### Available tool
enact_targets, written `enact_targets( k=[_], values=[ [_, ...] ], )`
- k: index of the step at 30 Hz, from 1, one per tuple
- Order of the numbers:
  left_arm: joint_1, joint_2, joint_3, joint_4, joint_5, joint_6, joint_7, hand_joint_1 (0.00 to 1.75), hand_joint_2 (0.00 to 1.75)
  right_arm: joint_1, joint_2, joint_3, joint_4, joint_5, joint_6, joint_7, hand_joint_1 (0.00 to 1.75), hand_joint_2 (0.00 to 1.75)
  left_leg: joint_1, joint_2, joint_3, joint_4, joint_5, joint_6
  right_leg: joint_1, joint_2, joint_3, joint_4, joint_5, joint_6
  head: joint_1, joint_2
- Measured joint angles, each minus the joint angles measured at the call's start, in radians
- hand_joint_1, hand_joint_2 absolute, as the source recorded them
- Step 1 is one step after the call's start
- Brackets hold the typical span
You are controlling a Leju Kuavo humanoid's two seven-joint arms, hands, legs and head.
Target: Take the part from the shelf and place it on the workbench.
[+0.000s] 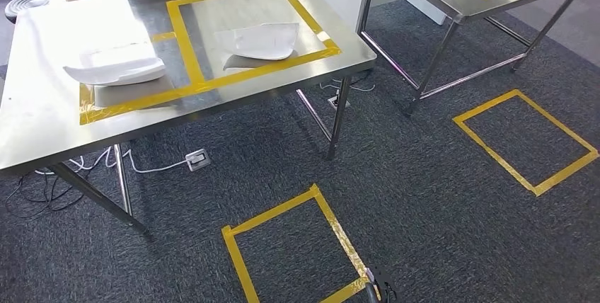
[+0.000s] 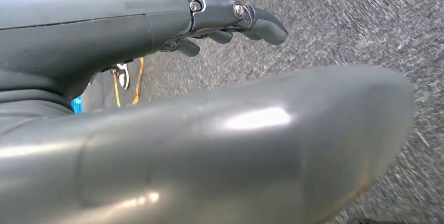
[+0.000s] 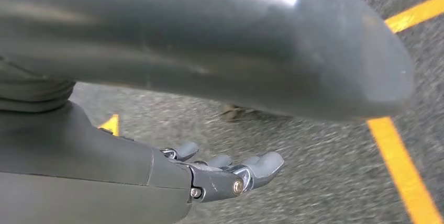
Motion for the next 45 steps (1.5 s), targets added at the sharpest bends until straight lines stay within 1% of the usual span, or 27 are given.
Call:
enact_targets(
  k=[2,3,5,6,8,10,11,12,14,15,17,19,21,22,25,26,28,30,31,33,34,36,38,40,41,43,45],
  values=[
    [-0.012,-0.004,-0.003,0.000,-0.003,-0.003,-0.002,0.00,0.00,-0.007,0.007,-0.002,0.001,0.029,0.016,-0.045,0.00,0.00,0.000,0.000,-0.012,-0.007,0.028,-0.009,0.011,0.002,0.095,-0.139,-0.030,-0.008,0.000,0.000],
    [-0.017,-0.006,-0.004,0.000,-0.003,-0.007,-0.004,0.00,0.00,-0.010,0.012,0.000,0.002,0.049,0.021,-0.062,0.00,0.00,0.002,0.000,-0.011,-0.016,0.042,-0.016,0.016,0.003,0.113,-0.178,-0.042,-0.010,0.002,0.000],
    [-0.025,-0.008,-0.005,0.000,-0.002,-0.016,-0.010,0.00,0.00,-0.015,0.024,0.009,0.004,0.087,0.029,-0.081,0.00,0.00,0.006,0.000,-0.009,-0.035,0.066,-0.031,0.019,0.003,0.101,-0.198,-0.019,-0.015,0.006,0.000],
    [-0.026,-0.008,-0.006,0.001,-0.001,-0.019,-0.013,0.00,0.00,-0.017,0.030,0.016,0.006,0.103,0.033,-0.084,0.00,0.00,0.006,-0.002,-0.013,-0.035,0.055,-0.036,0.017,0.001,0.092,-0.204,-0.005,-0.021,0.006,0.000],
    [-0.026,-0.008,-0.006,0.002,0.001,-0.019,-0.015,0.00,0.00,-0.023,0.041,0.028,0.008,0.120,0.039,-0.082,0.00,0.00,0.007,-0.004,-0.029,0.023,-0.036,-0.043,0.013,-0.002,0.065,-0.210,0.028,-0.034,0.000,0.000],
    [-0.027,-0.006,-0.006,0.002,0.007,-0.011,-0.014,0.00,0.00,-0.028,0.049,0.037,0.009,0.124,0.040,-0.069,0.00,0.00,0.006,-0.005,-0.046,0.146,-0.143,-0.047,0.015,-0.003,0.031,-0.208,0.057,-0.040,-0.004,0.000],
    [-0.027,-0.004,-0.006,0.002,0.012,-0.004,-0.013,0.00,0.00,-0.029,0.052,0.040,0.010,0.123,0.036,-0.055,0.00,0.44,0.005,-0.005,-0.045,0.204,-0.160,-0.048,0.017,-0.005,0.012,-0.204,0.070,-0.040,-0.004,0.000],
    [-0.027,-0.003,-0.006,0.002,0.017,0.006,-0.011,0.00,0.00,-0.030,0.054,0.041,0.011,0.121,0.030,-0.037,0.00,0.87,0.004,-0.005,-0.035,0.241,-0.152,-0.049,0.018,-0.006,-0.009,-0.199,0.083,-0.039,-0.004,0.000],
    [-0.026,0.000,-0.006,0.002,0.026,0.025,-0.006,0.00,0.00,-0.030,0.056,0.042,0.014,0.117,0.012,0.008,0.00,1.75,0.003,-0.006,0.032,0.217,-0.097,-0.045,0.019,-0.010,-0.051,-0.184,0.106,-0.035,-0.004,0.000],
    [-0.025,0.002,-0.006,0.001,0.029,0.032,-0.002,0.00,0.00,-0.029,0.056,0.042,0.015,0.116,0.002,0.029,0.00,1.75,0.001,-0.005,0.090,0.154,-0.094,-0.039,0.019,-0.011,-0.070,-0.175,0.116,-0.032,-0.004,0.000],
    [-0.021,0.007,-0.005,0.000,0.031,0.043,0.007,0.00,0.00,-0.027,0.057,0.042,0.018,0.109,-0.016,0.058,0.00,1.75,-0.005,-0.005,0.195,0.010,-0.133,-0.029,0.019,-0.013,-0.091,-0.163,0.133,-0.024,-0.002,0.000],
    [-0.013,0.011,-0.004,0.000,0.036,0.052,0.014,0.00,0.00,-0.026,0.057,0.042,0.019,0.098,-0.028,0.077,0.00,1.75,-0.011,-0.005,0.227,-0.054,-0.157,-0.017,0.017,-0.014,-0.094,-0.164,0.152,-0.014,-0.006,0.000],
    [-0.005,0.013,-0.001,0.000,0.044,0.057,0.019,0.00,0.00,-0.023,0.055,0.042,0.023,0.090,-0.034,0.087,0.00,1.75,-0.008,-0.002,0.211,-0.057,-0.134,-0.001,0.013,-0.009,-0.100,-0.164,0.152,0.000,-0.013,0.000],
    [-0.002,0.014,0.000,0.001,0.046,0.058,0.021,0.00,0.00,-0.020,0.054,0.042,0.024,0.088,-0.035,0.090,0.00,1.75,-0.005,0.001,0.199,-0.060,-0.120,0.007,0.012,-0.006,-0.108,-0.147,0.123,0.006,-0.013,0.000],
    [0.005,0.016,0.002,0.001,0.049,0.060,0.024,0.00,0.00,-0.016,0.053,0.042,0.027,0.088,-0.037,0.090,0.00,1.75,-0.001,0.003,0.152,-0.059,-0.079,0.016,0.004,0.000,-0.145,0.008,-0.029,0.024,-0.011,0.000],
    [0.006,0.016,0.003,0.001,0.049,0.061,0.024,0.00,0.00,-0.017,0.053,0.042,0.027,0.087,-0.038,0.090,0.00,1.75,0.000,0.004,0.135,-0.056,-0.065,0.014,0.000,0.000,-0.150,0.068,-0.052,0.028,-0.011,0.000],
    [0.007,0.015,0.004,0.001,0.051,0.062,0.022,0.00,0.00,-0.017,0.053,0.042,0.027,0.086,-0.042,0.097,0.00,1.75,0.004,0.006,0.095,-0.045,-0.040,0.007,-0.007,0.000,-0.124,0.115,-0.024,0.037,-0.011,0.000],
    [0.006,0.015,0.005,0.001,0.046,0.062,0.018,0.00,0.00,-0.018,0.053,0.042,0.027,0.081,-0.047,0.100,0.00,1.75,0.011,0.006,0.056,-0.030,-0.019,-0.005,-0.014,0.001,-0.033,0.030,0.020,0.045,-0.010,0.000],
    [0.006,0.014,0.005,0.000,0.039,0.062,0.017,0.00,0.00,-0.021,0.054,0.042,0.027,0.079,-0.047,0.098,0.00,1.75,0.013,0.005,0.041,-0.023,-0.010,-0.013,-0.014,0.003,0.025,-0.049,0.011,0.046,-0.008,0.000],
    [0.003,0.013,0.004,0.000,0.024,0.062,0.017,0.00,0.00,-0.025,0.056,0.042,0.027,0.081,-0.043,0.087,0.00,1.75,0.012,0.005,0.030,-0.020,0.010,-0.030,-0.011,0.008,0.091,-0.157,-0.024,0.033,-0.005,0.000],
    [0.002,0.012,0.003,-0.001,0.019,0.062,0.015,0.00,0.00,-0.026,0.058,0.042,0.027,0.084,-0.040,0.083,0.00,1.75,0.013,0.004,0.029,-0.025,0.021,-0.038,-0.007,0.010,0.098,-0.178,-0.031,0.022,-0.003,0.000],
    [-0.001,0.010,0.002,0.000,0.011,0.058,0.010,0.00,0.00,-0.029,0.061,0.042,0.028,0.088,-0.034,0.073,0.00,1.75,0.017,0.002,0.025,-0.031,0.030,-0.051,-0.005,0.007,0.080,-0.178,-0.011,-0.001,-0.003,0.000],
    [-0.004,0.006,-0.002,0.000,-0.004,0.049,0.007,0.00,0.00,-0.033,0.066,0.042,0.028,0.092,-0.030,0.064,0.00,1.75,0.019,-0.001,0.006,0.011,-0.036,-0.057,-0.005,0.003,0.054,-0.181,0.016,-0.022,-0.004,0.000],
    [-0.010,0.001,-0.013,0.001,-0.020,0.039,0.007,0.00,0.00,-0.037,0.071,0.042,0.028,0.100,-0.030,0.066,0.00,1.75,0.016,-0.002,-0.016,0.120,-0.146,-0.056,0.000,0.001,0.024,-0.180,0.042,-0.031,-0.006,0.000],
    [-0.015,0.000,-0.019,0.001,-0.024,0.036,0.005,0.00,0.00,-0.039,0.073,0.042,0.028,0.104,-0.032,0.069,0.00,1.75,0.014,-0.003,-0.021,0.180,-0.178,-0.055,0.004,0.000,0.007,-0.180,0.055,-0.033,-0.007,0.000],
    [-0.022,-0.002,-0.026,0.001,-0.026,0.033,0.000,0.00,0.00,-0.041,0.076,0.042,0.028,0.106,-0.037,0.068,0.00,1.75,0.007,-0.003,0.000,0.242,-0.166,-0.048,0.013,-0.003,-0.027,-0.176,0.082,-0.035,-0.008,0.000],
    [-0.025,-0.004,-0.029,0.001,-0.027,0.032,-0.005,0.00,0.00,-0.042,0.076,0.042,0.028,0.100,-0.043,0.064,0.00,1.75,-0.003,-0.004,0.080,0.179,-0.114,-0.030,0.019,-0.004,-0.058,-0.171,0.107,-0.034,-0.008,0.000]
  ],
)
